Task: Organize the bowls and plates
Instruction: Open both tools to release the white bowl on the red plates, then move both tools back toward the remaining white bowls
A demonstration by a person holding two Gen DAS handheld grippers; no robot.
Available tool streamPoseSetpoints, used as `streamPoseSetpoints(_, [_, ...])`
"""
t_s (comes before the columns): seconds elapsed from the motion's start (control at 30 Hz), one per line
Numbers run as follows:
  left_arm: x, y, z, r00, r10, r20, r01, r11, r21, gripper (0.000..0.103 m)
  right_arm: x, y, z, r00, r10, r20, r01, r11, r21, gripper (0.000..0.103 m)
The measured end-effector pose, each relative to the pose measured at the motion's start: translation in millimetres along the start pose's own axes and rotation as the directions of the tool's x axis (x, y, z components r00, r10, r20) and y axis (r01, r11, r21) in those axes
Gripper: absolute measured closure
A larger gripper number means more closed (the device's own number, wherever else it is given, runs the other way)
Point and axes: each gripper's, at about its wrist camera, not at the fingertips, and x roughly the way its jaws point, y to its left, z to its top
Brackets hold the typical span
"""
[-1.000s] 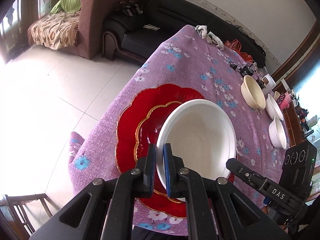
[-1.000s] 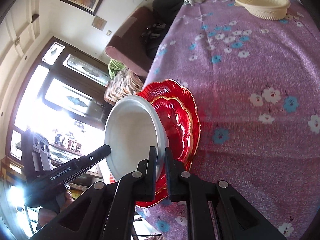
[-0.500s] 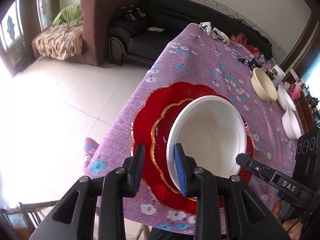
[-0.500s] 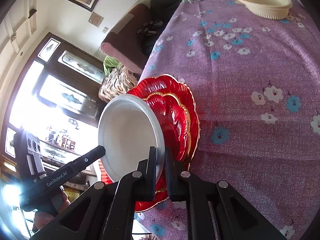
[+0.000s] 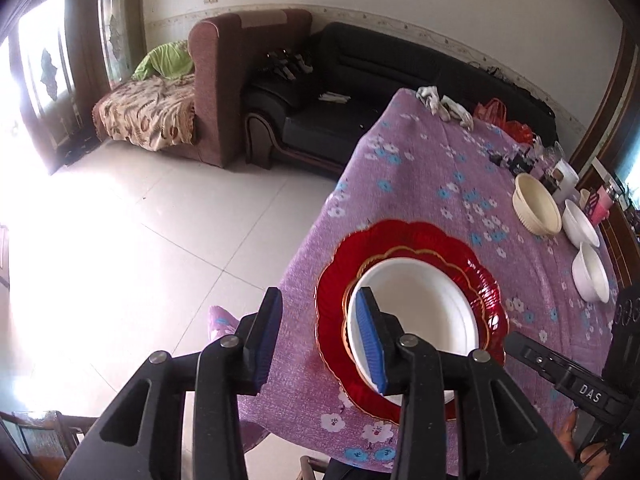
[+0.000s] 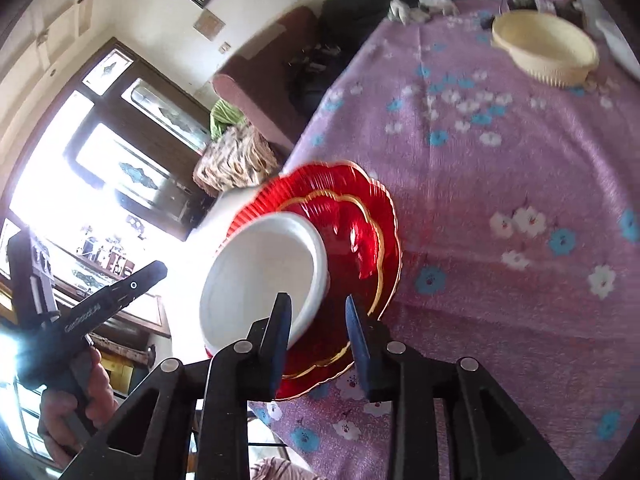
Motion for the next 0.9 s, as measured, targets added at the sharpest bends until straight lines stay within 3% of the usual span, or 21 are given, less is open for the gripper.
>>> streamPoseSetpoints(0.23, [-17,-31,4,0.998,-0.041,0.039,0.039,0.998,0.048,0.064,-32,-5,2,0.994,-0.002,0.113,0.004,1.000,-0.015,0.071])
streamPoseSetpoints(0.33, [-23,-57,2,0.995,-0.066,0.071,0.061,0.996,0.072,0.052,-43,-11,1,0.989,-0.013,0.147,0.018,0.999,-0.026,0.071])
streamPoseSetpoints(0.4, [-26,-76,1,0.992,-0.082,0.094,0.073,0.993,0.096,0.039,-49,-17,1,0.984,-0.026,0.174,0.031,0.999,-0.027,0.071])
streamPoseSetpoints(0.57, [-23,-131,0,0.981,-0.154,0.117,0.137,0.980,0.142,0.035,-78,-45,1,0.967,-0.069,0.244,0.067,0.998,0.015,0.071])
streamPoseSetpoints(0.67, [-10,-171,-2,0.974,-0.212,0.075,0.197,0.966,0.167,0.033,-104,-68,1,0.949,-0.112,0.296,0.100,0.993,0.057,0.071])
streamPoseSetpoints(0.9, [14,-249,-12,0.963,-0.271,-0.012,0.266,0.934,0.237,0.033,-177,-134,-1,0.882,-0.225,0.414,0.146,0.966,0.213,0.068])
